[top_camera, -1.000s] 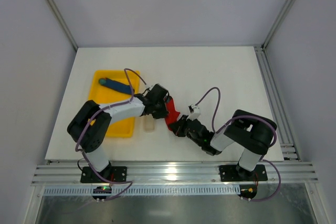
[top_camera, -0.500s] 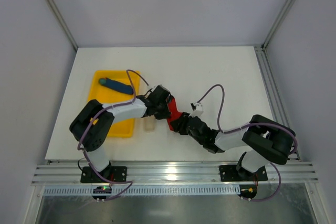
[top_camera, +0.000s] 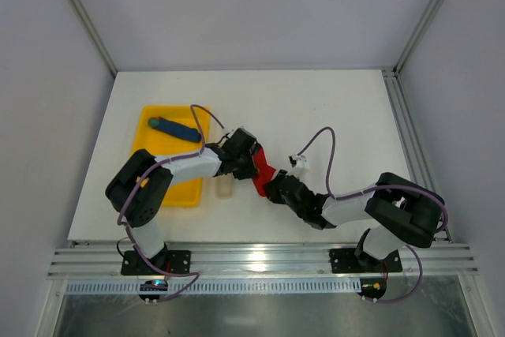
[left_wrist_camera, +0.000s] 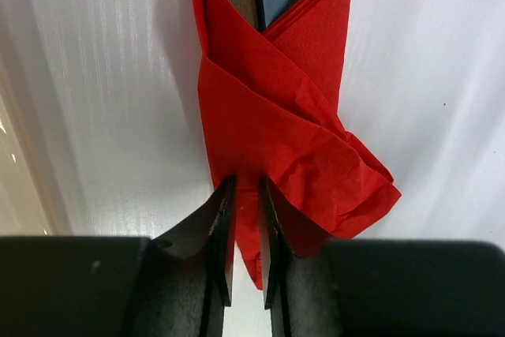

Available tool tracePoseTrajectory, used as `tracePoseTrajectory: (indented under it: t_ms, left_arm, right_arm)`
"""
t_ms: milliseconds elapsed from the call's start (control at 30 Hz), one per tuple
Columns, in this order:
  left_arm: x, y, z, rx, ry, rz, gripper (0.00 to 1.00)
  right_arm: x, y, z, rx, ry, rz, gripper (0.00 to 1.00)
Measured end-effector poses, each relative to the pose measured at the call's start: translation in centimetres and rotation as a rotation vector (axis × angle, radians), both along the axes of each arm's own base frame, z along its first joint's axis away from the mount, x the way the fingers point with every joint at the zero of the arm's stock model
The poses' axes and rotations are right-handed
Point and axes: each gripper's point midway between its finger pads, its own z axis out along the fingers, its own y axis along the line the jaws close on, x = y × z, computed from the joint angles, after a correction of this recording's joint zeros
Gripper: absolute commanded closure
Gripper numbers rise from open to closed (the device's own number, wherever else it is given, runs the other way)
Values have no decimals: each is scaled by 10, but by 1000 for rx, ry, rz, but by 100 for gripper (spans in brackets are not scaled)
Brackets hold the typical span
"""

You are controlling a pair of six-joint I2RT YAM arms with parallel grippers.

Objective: Place the utensils on the paper napkin and roll it up
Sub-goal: Roll the napkin at the center of the board.

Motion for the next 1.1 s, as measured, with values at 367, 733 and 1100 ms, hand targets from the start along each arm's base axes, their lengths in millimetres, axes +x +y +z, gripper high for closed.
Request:
tracePoseTrajectory:
  t_ms: [367,733,1100]
  left_arm:
    - [-11,-14,12,-59,0,-35,78]
    - [-43,-29,28,-97,-21,-74,80]
    - [-47,-16,1,-40,21,-18,82]
  right_arm:
    - [-5,2,-1,7,12,-37,87]
    - [-11,-1,1,13,34,-71,73]
    - [-18,-8,13,-22,33,-79,60]
